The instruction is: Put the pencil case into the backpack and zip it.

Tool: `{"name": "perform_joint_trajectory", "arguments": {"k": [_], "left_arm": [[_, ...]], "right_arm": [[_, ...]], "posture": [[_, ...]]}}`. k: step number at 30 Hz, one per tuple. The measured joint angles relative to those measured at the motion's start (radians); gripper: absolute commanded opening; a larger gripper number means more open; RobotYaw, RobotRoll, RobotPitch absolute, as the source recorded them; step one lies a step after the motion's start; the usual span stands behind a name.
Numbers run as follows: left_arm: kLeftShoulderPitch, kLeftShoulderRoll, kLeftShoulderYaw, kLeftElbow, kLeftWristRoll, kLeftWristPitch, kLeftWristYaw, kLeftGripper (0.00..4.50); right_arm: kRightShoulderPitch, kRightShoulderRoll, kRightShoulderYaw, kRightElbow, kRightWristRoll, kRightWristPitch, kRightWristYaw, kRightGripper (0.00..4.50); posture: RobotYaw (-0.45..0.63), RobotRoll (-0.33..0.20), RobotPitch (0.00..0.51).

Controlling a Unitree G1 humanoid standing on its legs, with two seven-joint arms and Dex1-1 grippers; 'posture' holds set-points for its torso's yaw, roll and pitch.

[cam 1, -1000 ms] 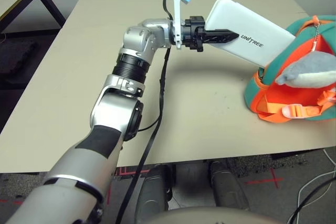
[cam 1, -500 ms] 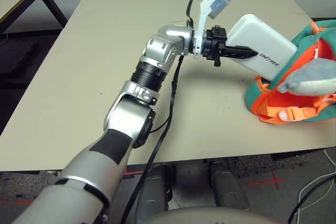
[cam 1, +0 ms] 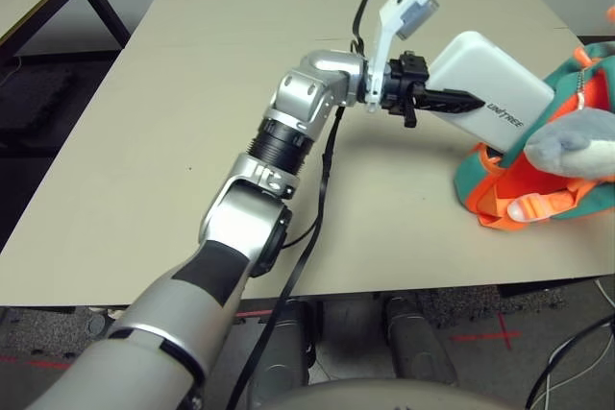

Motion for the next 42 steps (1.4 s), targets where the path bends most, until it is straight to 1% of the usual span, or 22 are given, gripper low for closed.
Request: {"name": "perform_joint_trajectory", "arguments": {"k": [4,9,14,19,21,23,28,31,35,38,42], "left_arm": [[0.049,0.047,0.001,-0.115,-0.033,0.062,0.004,1.41],[0.096,0.066,0.005,-0.214,-0.066,0.12,0.041,1.41],[0.116,0.065,0.015,-0.264,-0.09,0.163,0.081,1.41],[0.122,0.052,0.03,-0.278,-0.135,0.22,0.114,1.41],[0.128,0.039,0.03,-0.278,-0.146,0.232,0.12,1.41],[0.138,0.008,0.02,-0.263,-0.147,0.233,0.123,1.41],[0.141,-0.077,-0.006,-0.129,-0.111,0.168,0.125,1.41],[0.135,-0.127,-0.025,-0.043,-0.06,0.068,0.123,1.41],[0.134,-0.18,-0.046,0.032,0.016,-0.069,0.125,1.41],[0.143,-0.231,-0.082,0.078,0.067,-0.125,0.15,1.41],[0.152,-0.231,-0.142,0.085,0.116,-0.171,0.172,1.41]], "right_arm": [[0.011,0.057,0.001,0.008,0.005,-0.066,0.009,0.1],[0.052,0.067,0.005,0.012,-0.002,-0.136,0.029,0.1],[0.061,0.067,0.007,0.024,-0.002,-0.171,0.031,0.1],[0.069,0.067,0.008,0.03,0.001,-0.192,0.025,0.1],[0.068,0.067,0.012,0.032,0.005,-0.2,0.017,0.1],[0.066,0.067,0.019,0.036,0.007,-0.206,0.007,0.1],[0.06,0.067,0.035,0.054,0.003,-0.216,-0.02,0.1],[0.056,0.071,0.04,0.06,0.001,-0.219,-0.036,0.1],[0.053,0.073,0.05,0.061,-0.001,-0.231,-0.053,0.1],[0.053,0.077,0.054,0.049,0.005,-0.239,-0.055,0.1],[0.059,0.091,0.055,0.033,0.017,-0.249,-0.055,0.1]], "posture": [[-0.23,0.0,0.171],[-0.23,0.0,0.174],[-0.24,0.0,0.175],[-0.23,0.0,0.178],[-0.23,0.0,0.178],[-0.23,0.0,0.175],[-0.25,0.0,0.172],[-0.26,0.0,0.171],[-0.26,0.0,0.173],[-0.27,0.0,0.173],[-0.27,0.0,0.172]]}}
